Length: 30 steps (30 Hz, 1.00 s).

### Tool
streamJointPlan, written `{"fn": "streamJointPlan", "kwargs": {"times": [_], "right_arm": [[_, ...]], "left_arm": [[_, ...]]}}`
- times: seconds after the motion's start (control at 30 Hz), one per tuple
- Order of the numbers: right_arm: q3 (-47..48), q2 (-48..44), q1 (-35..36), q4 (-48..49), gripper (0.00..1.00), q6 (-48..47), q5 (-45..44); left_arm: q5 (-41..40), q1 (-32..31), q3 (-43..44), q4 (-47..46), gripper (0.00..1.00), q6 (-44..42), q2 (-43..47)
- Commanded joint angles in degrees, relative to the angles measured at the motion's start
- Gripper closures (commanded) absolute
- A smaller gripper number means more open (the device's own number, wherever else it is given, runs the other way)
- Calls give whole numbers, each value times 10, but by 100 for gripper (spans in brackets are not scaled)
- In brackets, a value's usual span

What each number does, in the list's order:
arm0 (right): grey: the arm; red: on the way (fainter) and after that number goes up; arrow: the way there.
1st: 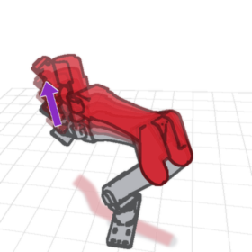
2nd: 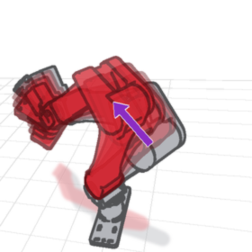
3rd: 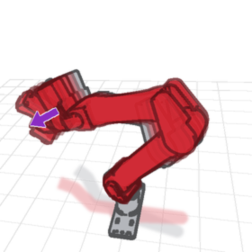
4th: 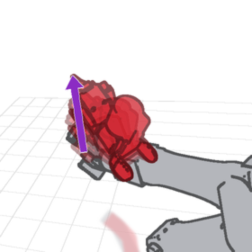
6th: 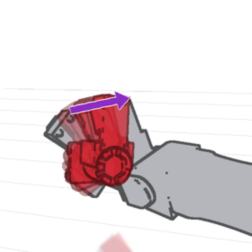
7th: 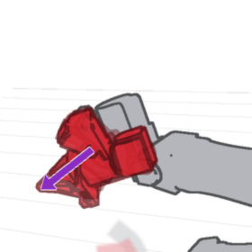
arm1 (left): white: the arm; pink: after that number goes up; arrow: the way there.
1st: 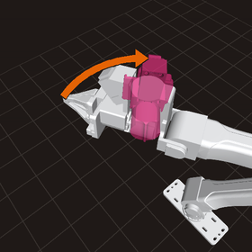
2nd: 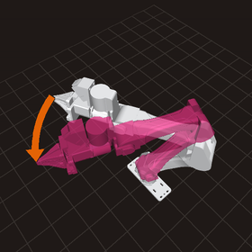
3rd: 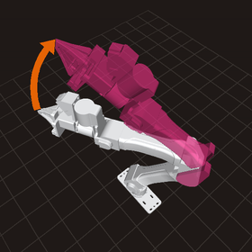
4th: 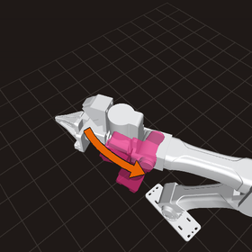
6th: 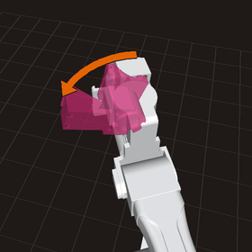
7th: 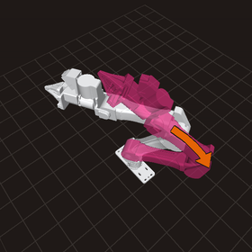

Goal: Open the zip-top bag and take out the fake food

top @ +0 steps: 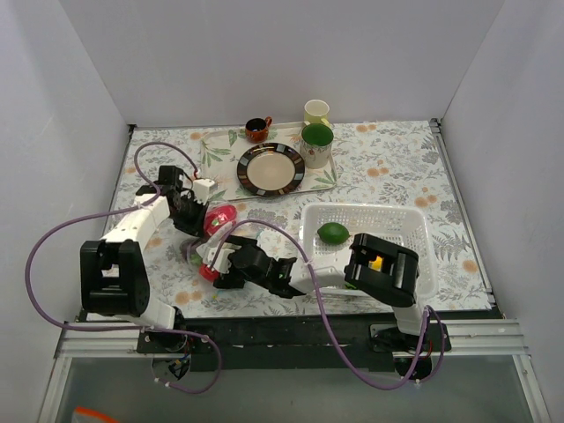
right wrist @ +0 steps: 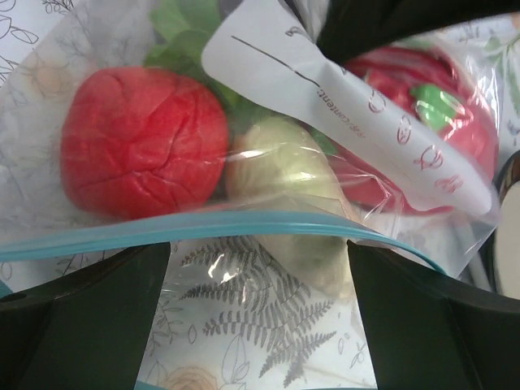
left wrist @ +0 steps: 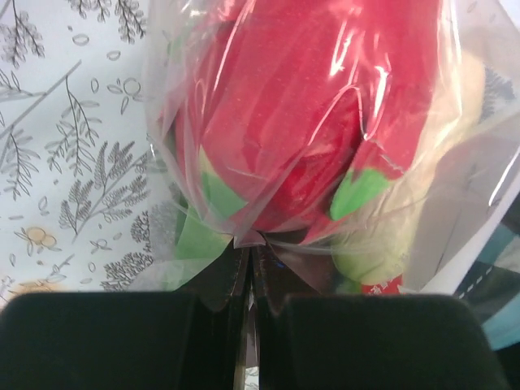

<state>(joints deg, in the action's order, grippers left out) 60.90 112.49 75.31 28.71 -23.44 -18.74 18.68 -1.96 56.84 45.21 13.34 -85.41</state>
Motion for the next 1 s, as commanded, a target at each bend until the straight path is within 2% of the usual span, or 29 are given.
{"fn": "streamJointPlan", "kwargs": {"times": [0.0,0.27,0.4,0.43,0.5,0.53,0.63,0.77,0.8,0.83,0.97], "right_arm": [[46,13,4,75,2,-72,0],[97,55,-17,32,2,-33,32],[113,64,-28,-4,11,-5,59],[120,64,-32,-15,22,14,67],[127,63,-36,-47,39,31,90],[128,61,-38,-57,57,40,94],[116,43,-38,-78,80,69,118],[43,-17,-37,-67,87,106,134],[30,-30,-37,-65,90,119,138],[19,-55,-37,-62,98,126,141],[-38,-123,-36,-54,99,154,158]], "left_arm": [[-33,-34,-22,-9,100,-24,-54],[0,-55,-39,39,100,-60,-54],[1,-55,-49,46,100,-75,-51],[-7,-55,-52,44,100,-74,-49],[-13,-55,-55,37,100,-73,-48],[-20,-55,-59,34,100,-68,-44],[-36,-55,-66,16,100,-60,-37],[-62,-54,-71,-3,100,-55,-34],[-63,-54,-69,-6,100,-54,-35],[-66,-53,-68,-7,100,-53,-35],[-69,-50,-60,-20,100,-44,-44]]}}
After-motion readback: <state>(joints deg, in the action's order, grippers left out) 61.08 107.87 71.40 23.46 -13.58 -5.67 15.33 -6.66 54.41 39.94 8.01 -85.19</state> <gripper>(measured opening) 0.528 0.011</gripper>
